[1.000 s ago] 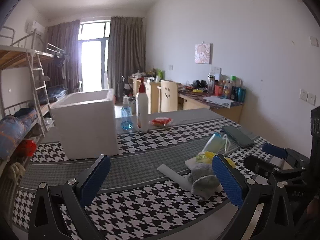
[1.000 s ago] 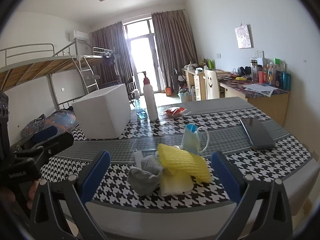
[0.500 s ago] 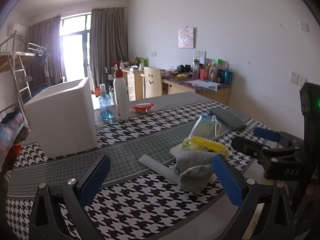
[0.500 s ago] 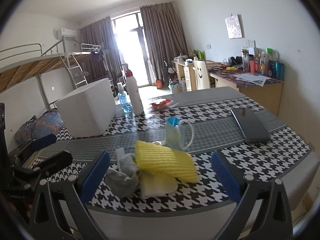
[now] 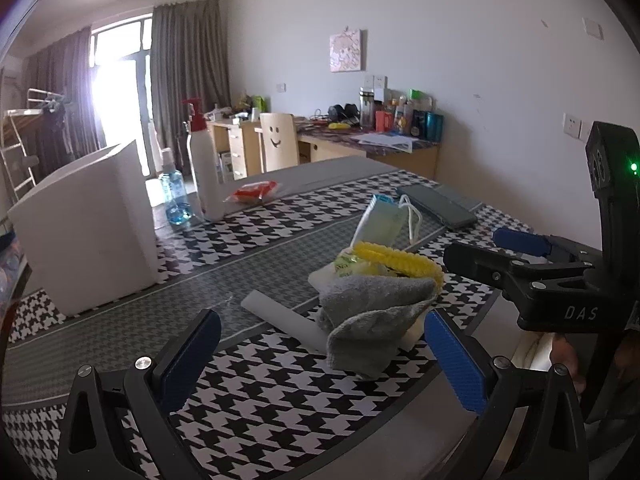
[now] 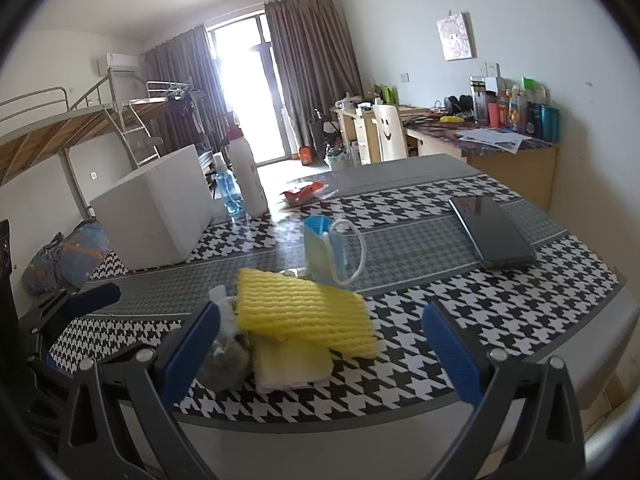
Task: Organize soft objects
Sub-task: 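Lower the left tool onto the grey sock and close on it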
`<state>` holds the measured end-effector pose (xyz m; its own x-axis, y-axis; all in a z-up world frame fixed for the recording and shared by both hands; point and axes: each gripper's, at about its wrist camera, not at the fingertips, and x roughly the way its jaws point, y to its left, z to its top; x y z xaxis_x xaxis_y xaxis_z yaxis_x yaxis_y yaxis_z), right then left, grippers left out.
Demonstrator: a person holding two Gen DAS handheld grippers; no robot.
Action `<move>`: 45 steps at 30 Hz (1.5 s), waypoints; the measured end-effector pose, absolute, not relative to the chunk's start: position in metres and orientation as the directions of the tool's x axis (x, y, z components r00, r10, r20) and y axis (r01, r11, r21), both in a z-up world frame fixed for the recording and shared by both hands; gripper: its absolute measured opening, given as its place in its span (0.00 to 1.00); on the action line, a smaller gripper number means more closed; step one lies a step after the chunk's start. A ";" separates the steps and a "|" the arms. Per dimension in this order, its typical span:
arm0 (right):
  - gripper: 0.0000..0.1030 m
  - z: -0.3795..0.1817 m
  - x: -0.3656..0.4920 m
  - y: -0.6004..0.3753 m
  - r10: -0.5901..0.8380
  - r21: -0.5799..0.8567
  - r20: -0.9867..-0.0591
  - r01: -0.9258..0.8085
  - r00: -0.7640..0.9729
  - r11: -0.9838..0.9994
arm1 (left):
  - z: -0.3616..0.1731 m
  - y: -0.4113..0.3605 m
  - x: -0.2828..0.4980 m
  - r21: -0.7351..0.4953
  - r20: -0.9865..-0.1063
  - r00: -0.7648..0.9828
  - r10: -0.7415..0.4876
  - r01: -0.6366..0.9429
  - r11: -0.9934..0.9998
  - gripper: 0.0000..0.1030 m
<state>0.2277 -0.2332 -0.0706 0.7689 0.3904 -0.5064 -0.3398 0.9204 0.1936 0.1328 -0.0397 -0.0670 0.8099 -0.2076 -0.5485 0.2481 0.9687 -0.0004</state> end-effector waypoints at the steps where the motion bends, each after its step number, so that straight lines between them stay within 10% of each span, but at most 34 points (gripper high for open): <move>1: 0.99 -0.072 0.228 -0.234 0.389 0.194 -0.508 -0.338 0.769 0.921 | -0.068 -0.041 0.134 0.000 -0.555 0.804 -0.214 0.257 0.966 0.99; 40: 0.93 -0.102 0.240 -0.248 0.382 0.186 -0.557 -0.337 0.737 0.923 | -0.094 -0.073 0.163 0.042 -0.617 0.761 -0.201 0.287 0.957 0.91; 45: 0.93 -0.101 0.242 -0.251 0.360 0.170 -0.559 -0.322 0.747 0.931 | -0.096 -0.075 0.168 0.040 -0.626 0.753 -0.202 0.291 0.956 0.72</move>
<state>0.2422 -0.2507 -0.1014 0.7471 0.3599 -0.5589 -0.3218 0.9315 0.1696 0.1680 -0.0754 -0.0960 0.7534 -0.2025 -0.6256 0.2905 0.9560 0.0405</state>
